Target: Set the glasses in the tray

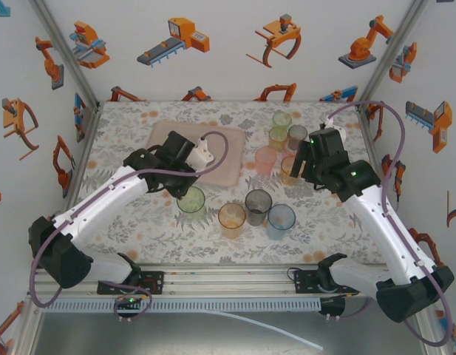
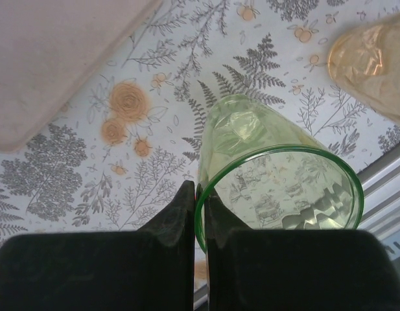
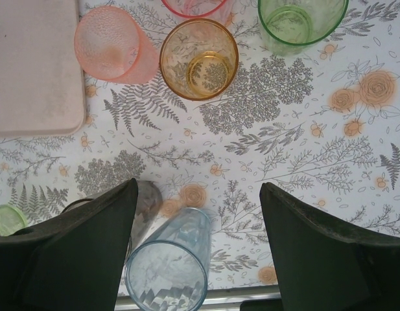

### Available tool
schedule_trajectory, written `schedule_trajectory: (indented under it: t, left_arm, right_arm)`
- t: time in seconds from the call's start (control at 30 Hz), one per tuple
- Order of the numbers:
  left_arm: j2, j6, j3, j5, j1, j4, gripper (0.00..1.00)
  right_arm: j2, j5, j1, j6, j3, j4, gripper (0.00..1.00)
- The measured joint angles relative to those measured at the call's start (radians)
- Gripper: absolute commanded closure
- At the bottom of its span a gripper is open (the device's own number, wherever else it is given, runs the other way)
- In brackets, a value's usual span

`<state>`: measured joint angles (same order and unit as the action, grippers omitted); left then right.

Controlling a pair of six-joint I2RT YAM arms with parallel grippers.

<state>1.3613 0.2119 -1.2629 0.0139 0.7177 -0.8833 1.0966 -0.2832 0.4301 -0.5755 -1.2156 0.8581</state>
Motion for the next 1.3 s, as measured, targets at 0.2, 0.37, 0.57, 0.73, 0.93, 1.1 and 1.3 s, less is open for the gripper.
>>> schedule_trajectory:
  t: [0.2, 0.37, 0.57, 0.73, 0.93, 1.1, 1.3]
  left_arm:
    - [0.026, 0.004, -0.046, 0.002, -0.031, 0.001, 1.0]
    - [0.085, 0.007, -0.11, 0.0, -0.07, 0.005, 1.0]
    - [0.167, 0.006, -0.216, -0.005, -0.123, 0.015, 1.0]
    - [0.24, 0.006, -0.312, -0.011, -0.146, 0.024, 1.0]
    - [0.37, 0.006, -0.465, -0.017, -0.177, 0.037, 1.0]
    - [0.499, 0.007, -0.602, -0.016, -0.202, 0.057, 1.0]
    - [0.678, 0.006, -0.802, -0.031, -0.228, 0.06, 1.0]
  right_arm:
    - [0.018, 0.001, 0.0, 0.003, -0.01, -0.002, 0.3]
    - [0.018, 0.001, 0.0, 0.003, -0.01, -0.002, 0.3]
    - [0.018, 0.0, 0.0, 0.004, -0.01, -0.002, 0.3]
    - [0.018, 0.0, 0.0, 0.004, -0.01, -0.001, 0.3]
    - [0.018, 0.0, 0.0, 0.007, -0.019, 0.009, 0.3]
    - [0.017, 0.0, 0.0, 0.009, -0.043, 0.021, 0.3]
    - [0.017, 0.0, 0.0, 0.016, -0.057, 0.058, 0.3]
